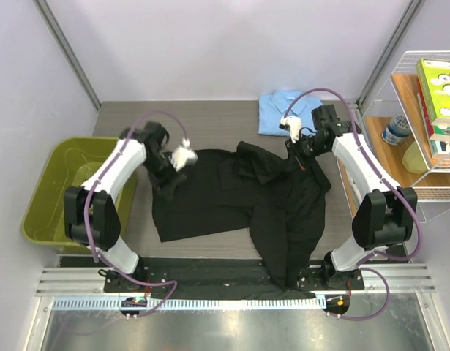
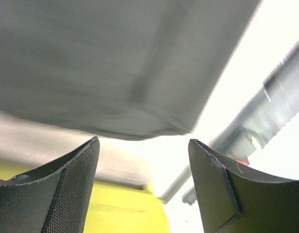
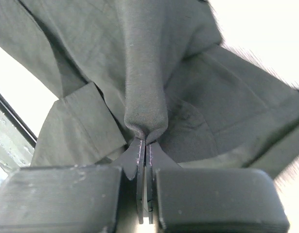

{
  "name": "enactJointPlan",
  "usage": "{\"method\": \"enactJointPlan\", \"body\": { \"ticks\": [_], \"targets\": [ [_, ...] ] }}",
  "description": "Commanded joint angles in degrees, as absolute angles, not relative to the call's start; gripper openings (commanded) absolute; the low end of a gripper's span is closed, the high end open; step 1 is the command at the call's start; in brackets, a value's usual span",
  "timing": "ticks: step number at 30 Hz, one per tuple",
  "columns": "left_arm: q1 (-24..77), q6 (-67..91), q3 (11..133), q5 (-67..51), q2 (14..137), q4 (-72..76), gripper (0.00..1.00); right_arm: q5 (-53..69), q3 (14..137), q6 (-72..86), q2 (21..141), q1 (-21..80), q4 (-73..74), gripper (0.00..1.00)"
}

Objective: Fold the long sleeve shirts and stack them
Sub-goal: Flatten the shirt out

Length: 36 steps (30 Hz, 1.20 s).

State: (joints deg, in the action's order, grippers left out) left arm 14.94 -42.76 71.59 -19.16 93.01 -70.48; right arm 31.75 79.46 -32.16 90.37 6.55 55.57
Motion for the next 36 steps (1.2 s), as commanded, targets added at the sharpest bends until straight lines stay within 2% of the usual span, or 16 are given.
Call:
{"method": "enactJointPlan", "body": {
  "ticks": [1,3,9,15,23,26,29,33,35,36],
  "targets": [
    [9.94,-37.18,86.9,-21.36,97.78,-62.85,0.75,33.31,83.83,-30.77,93.5,7.91,53.44,0.01],
    [9.23,-35.86,94.26,-19.61,102.46,-60.92,0.75,32.52,86.38,-30.32,96.23,7.91,53.35,0.01],
    [7.3,-38.14,106.32,-16.7,117.66,-55.37,0.77,29.53,90.79,-30.85,97.21,7.82,53.44,0.01],
    [6.42,-39.99,112.76,-16.35,127.08,-52.65,0.75,27.69,89.22,-31.9,94.49,7.91,53.44,0.01],
    [5.89,-42.54,113.82,-15.91,133.15,-49.22,0.75,27.33,88.15,-31.82,93.34,7.82,53.44,0.01],
    [4.57,-43.76,116.01,-20.11,135.26,-52.28,0.73,27.42,88.5,-31.73,93.43,7.91,53.7,0.01],
    [3.17,-45.35,116.54,-23.29,136.41,-56.07,0.7,27.07,89.21,-31.55,94.13,7.91,53.61,0.01],
    [2.02,-49.02,114.71,-24.96,136.41,-59.93,0.59,26.72,90.7,-31.2,95.27,7.91,53.7,0.01],
    [2.11,-51.67,111.38,-26.1,134.49,-62.39,0.62,26.72,91.05,-30.94,95.62,7.91,53.7,0.01],
    [2.2,-52.29,109.7,-26.02,133.6,-61.88,0.68,26.81,91.32,-30.85,95.8,7.91,53.7,0.01]
  ]
}}
